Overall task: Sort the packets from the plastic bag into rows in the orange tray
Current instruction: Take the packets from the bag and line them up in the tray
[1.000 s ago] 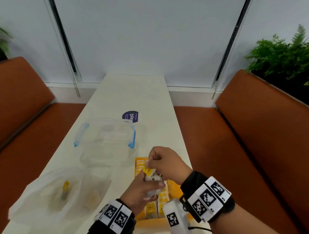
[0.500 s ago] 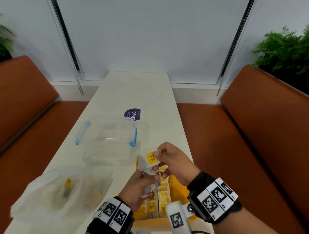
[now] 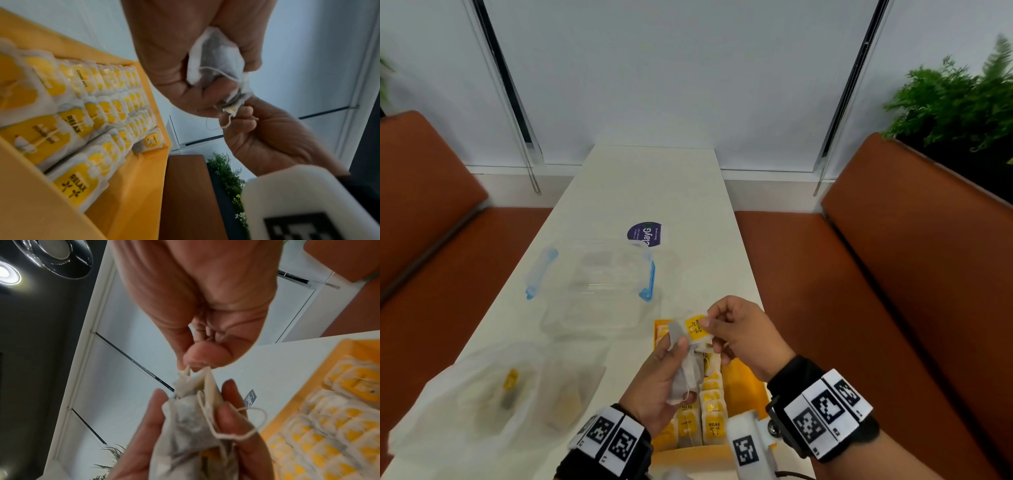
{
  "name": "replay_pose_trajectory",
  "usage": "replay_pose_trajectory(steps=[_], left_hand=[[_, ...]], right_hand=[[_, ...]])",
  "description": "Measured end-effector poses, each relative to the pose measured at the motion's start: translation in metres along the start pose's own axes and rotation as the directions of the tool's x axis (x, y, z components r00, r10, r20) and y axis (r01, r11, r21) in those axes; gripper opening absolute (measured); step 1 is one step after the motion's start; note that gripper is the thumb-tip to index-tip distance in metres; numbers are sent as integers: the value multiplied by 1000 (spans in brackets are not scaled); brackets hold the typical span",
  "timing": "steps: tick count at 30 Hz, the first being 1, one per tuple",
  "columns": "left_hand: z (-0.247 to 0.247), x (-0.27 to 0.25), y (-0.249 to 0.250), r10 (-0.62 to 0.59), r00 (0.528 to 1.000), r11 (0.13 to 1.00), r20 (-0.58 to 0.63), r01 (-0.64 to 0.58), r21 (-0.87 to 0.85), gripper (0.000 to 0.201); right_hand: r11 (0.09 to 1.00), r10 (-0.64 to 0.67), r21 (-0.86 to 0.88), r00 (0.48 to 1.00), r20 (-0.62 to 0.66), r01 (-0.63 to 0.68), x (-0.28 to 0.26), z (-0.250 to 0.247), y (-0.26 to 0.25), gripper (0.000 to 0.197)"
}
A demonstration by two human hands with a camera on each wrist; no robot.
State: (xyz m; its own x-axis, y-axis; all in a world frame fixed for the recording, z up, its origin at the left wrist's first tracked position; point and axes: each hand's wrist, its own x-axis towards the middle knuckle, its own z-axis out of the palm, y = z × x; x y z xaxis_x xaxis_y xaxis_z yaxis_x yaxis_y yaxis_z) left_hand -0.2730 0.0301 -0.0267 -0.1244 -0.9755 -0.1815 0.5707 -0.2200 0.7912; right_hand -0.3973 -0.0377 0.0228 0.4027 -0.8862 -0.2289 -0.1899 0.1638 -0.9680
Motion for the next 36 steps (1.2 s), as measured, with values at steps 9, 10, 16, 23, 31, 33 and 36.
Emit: replay_pose_trajectory(steps=[9,10,16,23,31,33,36], left_hand=[[-11,2,-6,62,988,963,-143,-21,268,25],[-11,2,-6,59,988,959,-140,-18,283,29],[-19,1,-5,-12,984,964,-180,60,260,20],[-28,-1,-7,-84,971,989,-222,109,100,16],[-28,4,-6,-109,967,988,-229,130,82,17],[-28,4,-5,-110,968,987,-225,133,87,18],[-27,4,-6,-121,970,985,-213,144,96,21]], right_hand=[[987,24,161,1000,-15,-22,-3,1,-6,14],[983,26,182,1000,-5,-25,-3,1,-8,13],[991,-33,129,998,-46,39,3,-18,-31,6],[256,-34,-965,998,45,53,40,-64,-23,16],[-4,174,-993,978,115,117,72,-39,28,21],[-86,169,-989,980,102,118,75,-33,35,22],[-130,140,-986,986,89,107,80,-30,41,24]])
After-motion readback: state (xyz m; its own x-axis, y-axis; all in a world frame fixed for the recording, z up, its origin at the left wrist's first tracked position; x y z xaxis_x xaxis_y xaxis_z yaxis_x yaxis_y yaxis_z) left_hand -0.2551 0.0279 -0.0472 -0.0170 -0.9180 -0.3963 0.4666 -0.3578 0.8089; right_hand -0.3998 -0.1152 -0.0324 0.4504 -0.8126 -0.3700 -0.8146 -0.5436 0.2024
